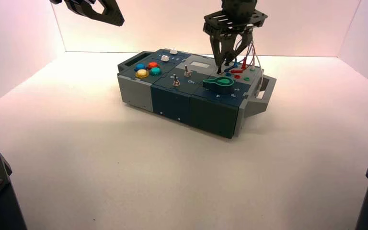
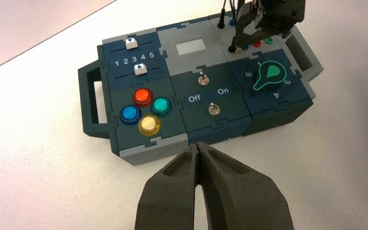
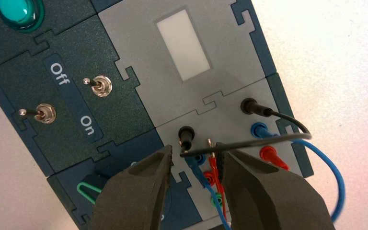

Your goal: Pull the black wire.

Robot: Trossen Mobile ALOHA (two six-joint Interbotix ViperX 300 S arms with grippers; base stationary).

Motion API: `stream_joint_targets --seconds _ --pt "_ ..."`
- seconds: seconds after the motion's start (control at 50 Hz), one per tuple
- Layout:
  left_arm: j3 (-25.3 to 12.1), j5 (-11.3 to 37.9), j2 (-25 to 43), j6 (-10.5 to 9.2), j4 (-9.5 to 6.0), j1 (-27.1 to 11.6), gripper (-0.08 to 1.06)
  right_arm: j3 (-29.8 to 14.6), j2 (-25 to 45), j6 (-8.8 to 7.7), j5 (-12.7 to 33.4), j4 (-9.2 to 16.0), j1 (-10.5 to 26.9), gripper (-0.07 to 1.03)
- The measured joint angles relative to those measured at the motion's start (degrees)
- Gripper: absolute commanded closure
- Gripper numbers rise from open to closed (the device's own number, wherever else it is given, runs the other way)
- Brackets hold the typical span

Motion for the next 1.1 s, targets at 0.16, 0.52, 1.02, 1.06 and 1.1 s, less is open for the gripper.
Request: stream_joint_targets --seconds 0.16,0.52,1.02,1.06,1.1 --pt "-0.09 -0.09 0.00 0.26 0.00 0.00 1.01 -0.70 1.58 0.00 0.09 -0.26 0.00 0.49" --pt "0.00 0.00 0.00 0.53 0.00 0.00 1.01 -0.97 2.29 0.09 -0.97 -0.26 0.09 0.69" --pt "-0.09 -0.09 0.00 0.62 0.00 0.00 1.01 -1.05 2.29 0.18 -0.79 -0.35 0.53 0.99" --pt "-0.09 0.00 0.09 0.62 0.09 0.00 1.01 -1.05 2.29 0.09 -0.79 -0.35 0.53 0.99" --pt "-0.09 0.00 0.00 0.62 0.09 0.00 1.01 -1.05 2.20 0.09 -0.70 -0.44 0.53 0.99"
